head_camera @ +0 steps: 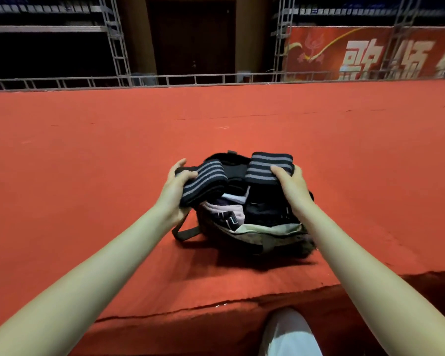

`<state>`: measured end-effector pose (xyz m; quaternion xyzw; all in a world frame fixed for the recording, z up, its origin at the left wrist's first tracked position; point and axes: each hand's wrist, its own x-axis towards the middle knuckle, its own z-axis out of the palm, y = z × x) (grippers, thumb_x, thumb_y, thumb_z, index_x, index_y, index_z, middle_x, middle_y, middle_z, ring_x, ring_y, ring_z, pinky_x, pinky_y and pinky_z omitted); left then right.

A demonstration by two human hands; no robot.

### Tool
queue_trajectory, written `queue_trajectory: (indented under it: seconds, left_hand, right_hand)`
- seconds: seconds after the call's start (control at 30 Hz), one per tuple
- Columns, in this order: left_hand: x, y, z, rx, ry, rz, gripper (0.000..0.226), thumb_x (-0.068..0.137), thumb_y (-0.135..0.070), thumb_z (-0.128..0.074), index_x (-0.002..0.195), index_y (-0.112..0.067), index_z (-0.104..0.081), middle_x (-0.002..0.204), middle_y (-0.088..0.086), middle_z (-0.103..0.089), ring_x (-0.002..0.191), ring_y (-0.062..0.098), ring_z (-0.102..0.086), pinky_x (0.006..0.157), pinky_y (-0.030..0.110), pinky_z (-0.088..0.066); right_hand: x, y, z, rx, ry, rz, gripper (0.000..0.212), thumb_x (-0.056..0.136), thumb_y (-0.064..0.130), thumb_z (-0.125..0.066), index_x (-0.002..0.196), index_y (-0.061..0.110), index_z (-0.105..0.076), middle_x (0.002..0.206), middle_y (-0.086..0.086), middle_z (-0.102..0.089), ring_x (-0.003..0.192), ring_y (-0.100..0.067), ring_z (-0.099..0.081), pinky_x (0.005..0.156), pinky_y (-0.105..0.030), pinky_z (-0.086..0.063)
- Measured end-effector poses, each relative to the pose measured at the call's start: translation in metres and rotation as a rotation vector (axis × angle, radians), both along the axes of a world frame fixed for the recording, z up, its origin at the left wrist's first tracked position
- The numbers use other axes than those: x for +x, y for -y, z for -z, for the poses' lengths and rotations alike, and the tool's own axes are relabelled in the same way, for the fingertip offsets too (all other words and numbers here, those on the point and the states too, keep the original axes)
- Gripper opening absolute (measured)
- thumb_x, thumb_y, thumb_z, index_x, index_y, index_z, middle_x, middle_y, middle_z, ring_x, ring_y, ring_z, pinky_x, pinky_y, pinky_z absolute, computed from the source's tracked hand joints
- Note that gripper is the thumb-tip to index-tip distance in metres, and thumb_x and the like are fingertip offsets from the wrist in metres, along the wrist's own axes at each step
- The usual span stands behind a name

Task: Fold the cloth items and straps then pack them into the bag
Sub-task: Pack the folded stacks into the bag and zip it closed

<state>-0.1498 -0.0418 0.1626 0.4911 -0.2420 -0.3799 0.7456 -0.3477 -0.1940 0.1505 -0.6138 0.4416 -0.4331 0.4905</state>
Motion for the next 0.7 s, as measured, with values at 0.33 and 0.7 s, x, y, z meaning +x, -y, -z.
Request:
queue_trajectory:
  seconds: [0.33,0.7]
  left_hand:
    - [-0.049,0.050,-0.019,0.110,0.460,0.020,0.067,0.076,-0.025,-0.066,0.136,-0.035,-0.039,0.125,0.005,-0.053,0.104,0.021,-0.060,0.086,0.038,-0.054]
    - [-0.057,0.051,0.000,0.162,0.584,0.079,0.074,0.081,-0.020,-0.066,0.143,-0.042,-0.030,0.135,-0.005,-0.044,0.117,0.014,-0.049,0.094,0.032,-0.045]
  right_hand:
    - [-0.008,0.020,-0.005,-0.126,-0.476,-0.101,0.056,0.090,0.048,-0.051,0.127,0.007,-0.041,0.123,-0.011,-0.058,0.106,-0.029,-0.056,0.088,-0.037,-0.045]
    - [-0.012,0.033,0.010,-0.604,-0.741,0.009,0.081,0.090,0.054,-0.049,0.153,0.025,-0.006,0.122,-0.010,-0.043,0.116,-0.027,-0.038,0.092,-0.037,-0.038]
